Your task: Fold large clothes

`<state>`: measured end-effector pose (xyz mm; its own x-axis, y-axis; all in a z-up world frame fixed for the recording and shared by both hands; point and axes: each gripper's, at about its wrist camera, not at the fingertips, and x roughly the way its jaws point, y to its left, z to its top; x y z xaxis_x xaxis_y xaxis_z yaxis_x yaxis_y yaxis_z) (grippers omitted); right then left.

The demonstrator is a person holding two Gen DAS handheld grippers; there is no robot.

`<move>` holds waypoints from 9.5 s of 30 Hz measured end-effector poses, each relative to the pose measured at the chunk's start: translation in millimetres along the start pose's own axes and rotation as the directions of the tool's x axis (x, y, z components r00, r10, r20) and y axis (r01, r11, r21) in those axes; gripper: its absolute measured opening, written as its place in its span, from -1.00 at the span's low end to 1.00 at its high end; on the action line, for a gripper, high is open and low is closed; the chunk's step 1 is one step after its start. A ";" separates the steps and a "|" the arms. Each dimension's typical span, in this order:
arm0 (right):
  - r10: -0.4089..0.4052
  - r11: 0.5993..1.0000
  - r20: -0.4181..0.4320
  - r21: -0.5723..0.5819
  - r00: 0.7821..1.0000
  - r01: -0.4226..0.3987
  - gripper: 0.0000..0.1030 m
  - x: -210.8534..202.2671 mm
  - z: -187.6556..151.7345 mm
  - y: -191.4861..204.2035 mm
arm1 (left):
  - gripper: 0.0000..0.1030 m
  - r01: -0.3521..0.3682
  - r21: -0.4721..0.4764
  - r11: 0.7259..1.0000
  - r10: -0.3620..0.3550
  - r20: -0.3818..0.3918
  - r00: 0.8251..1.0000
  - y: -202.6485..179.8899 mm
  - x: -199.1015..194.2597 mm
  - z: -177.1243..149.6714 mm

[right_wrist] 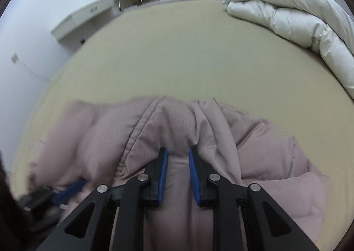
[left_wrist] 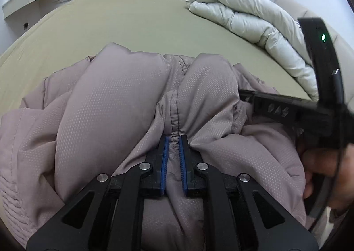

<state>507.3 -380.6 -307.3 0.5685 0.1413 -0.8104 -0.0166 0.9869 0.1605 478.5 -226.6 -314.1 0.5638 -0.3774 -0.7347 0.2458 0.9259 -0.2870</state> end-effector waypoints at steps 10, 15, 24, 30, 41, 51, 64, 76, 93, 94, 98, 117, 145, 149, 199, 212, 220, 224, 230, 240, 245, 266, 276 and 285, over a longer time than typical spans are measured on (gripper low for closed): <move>0.048 0.996 0.084 0.069 0.995 -0.053 -0.63 -27.0 34.4 -5.6 | -0.81 0.028 -0.014 0.999 -0.029 -0.001 1.000 10.7 12.4 0.9; 0.013 0.997 -0.035 -0.070 0.999 -0.016 -0.54 13.2 47.8 22.5 | -0.81 0.035 -0.014 0.999 -0.035 0.015 0.999 17.9 3.3 -10.8; -0.019 0.999 -0.066 -0.052 0.998 0.016 -0.52 16.1 34.3 21.7 | -0.81 0.089 -0.075 0.993 -0.089 0.012 0.996 29.9 -10.2 -16.0; 0.133 0.991 0.127 -0.038 0.983 -0.129 -0.35 -90.6 -8.4 20.9 | -0.81 0.095 -0.124 0.988 -0.076 0.152 0.985 38.6 -91.8 -37.9; 0.017 0.996 0.107 -0.087 0.994 -0.008 0.44 -93.8 -72.0 65.5 | -0.81 0.076 -0.142 0.987 -0.059 0.123 0.991 55.6 -139.0 -56.0; -0.055 0.998 0.249 0.039 0.967 0.047 0.40 -199.9 -152.6 7.3 | -0.81 -0.084 -0.330 0.940 0.104 0.042 0.994 145.1 -180.9 -114.2; -0.129 0.958 0.099 0.269 0.987 0.098 -0.17 -129.8 -128.1 -96.2 | -0.81 -0.295 -0.124 0.948 0.287 -0.076 0.955 146.7 -112.5 -96.0; 0.042 0.890 0.171 0.442 0.984 -0.115 0.15 -152.5 -157.7 -137.4 | -0.81 -0.186 -0.158 0.970 0.184 -0.028 0.983 153.5 -183.7 -119.4; -0.026 0.969 0.162 0.247 0.986 -0.015 0.83 -310.4 -344.5 -43.7 | -0.79 -0.092 -0.208 0.974 0.072 -0.101 0.992 99.8 -366.0 -356.7; -0.030 0.965 0.155 0.261 0.988 -0.012 0.87 -316.2 -359.4 -43.8 | -0.79 -0.093 -0.225 0.970 0.068 -0.119 0.991 101.2 -370.4 -368.6; -0.059 0.946 0.134 0.323 0.989 0.013 0.91 -330.0 -400.4 -60.4 | -0.30 -0.080 -0.267 0.960 0.052 -0.111 0.993 108.0 -382.4 -402.6; 0.117 0.871 0.020 0.479 0.993 -0.113 0.91 -331.9 -496.1 -98.6 | 0.41 0.131 -0.410 0.903 -0.216 -0.168 0.962 128.4 -380.3 -466.4; 0.415 0.729 -0.001 0.598 0.910 -0.332 -0.73 -295.6 -508.6 -96.2 | -0.63 0.137 -0.388 0.912 -0.250 -0.258 0.933 93.3 -348.8 -466.4; 0.377 0.754 0.001 0.580 0.926 -0.308 -0.82 -303.9 -503.6 -87.8 | -0.87 0.123 -0.325 0.938 -0.212 -0.253 0.944 88.2 -360.1 -459.3; 0.098 0.853 0.215 0.486 0.972 -0.193 -0.73 -104.0 -38.5 -118.5 | -0.86 0.278 -0.652 0.706 -0.232 0.157 0.960 246.4 -117.0 -5.7; 0.109 0.922 0.227 0.341 0.968 -0.184 0.55 -161.2 -67.9 -75.2 | -0.04 0.251 -0.441 0.862 -0.141 0.267 0.953 187.6 -197.3 -16.5; 0.056 0.997 0.008 -0.054 0.998 -0.056 -0.01 -102.6 -63.0 75.7 | -0.04 0.093 -0.176 0.980 -0.066 0.150 0.986 81.4 -152.3 -30.2; -0.013 1.000 -0.041 -0.021 0.999 0.012 -0.10 -49.4 -37.2 65.0 | -0.04 -0.001 -0.111 0.994 0.010 0.082 0.997 67.5 -103.8 -25.5; -0.036 0.999 -0.059 0.012 0.998 0.037 -0.07 -10.8 -14.9 45.7 | -0.03 -0.080 -0.090 0.993 0.081 0.016 0.997 73.4 -27.0 -6.9; -0.046 0.999 -0.054 -0.012 0.998 0.045 -0.07 28.0 -5.5 38.6 | -0.02 -0.097 -0.095 0.991 0.097 -0.005 0.995 103.4 33.0 -5.8; -0.056 0.998 -0.032 -0.012 0.998 0.056 -0.07 32.3 -8.2 41.8 | -0.02 -0.106 -0.091 0.990 0.106 -0.004 0.994 109.7 52.5 -5.0; -0.023 0.996 0.194 0.086 0.981 0.007 -0.09 -79.3 -16.9 -11.4 | 0.00 -0.247 -0.078 0.966 0.254 0.097 0.962 140.5 -26.7 -8.8; -0.045 0.967 0.072 0.252 0.996 0.026 -0.25 -20.4 -50.3 -87.1 | 0.00 -0.210 -0.132 0.969 0.217 0.040 0.975 158.9 23.3 -16.8; 0.024 0.912 0.140 0.402 0.990 -0.079 -0.95 -12.1 -67.1 -125.9 | 0.00 -0.168 -0.146 0.975 0.177 0.055 0.983 177.7 55.2 -14.8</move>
<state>447.3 -501.3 -355.5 0.6773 0.1530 -0.7196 0.2707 0.8577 0.4371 541.6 -82.6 -414.7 0.6406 -0.2080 -0.7392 0.0304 0.9687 -0.2462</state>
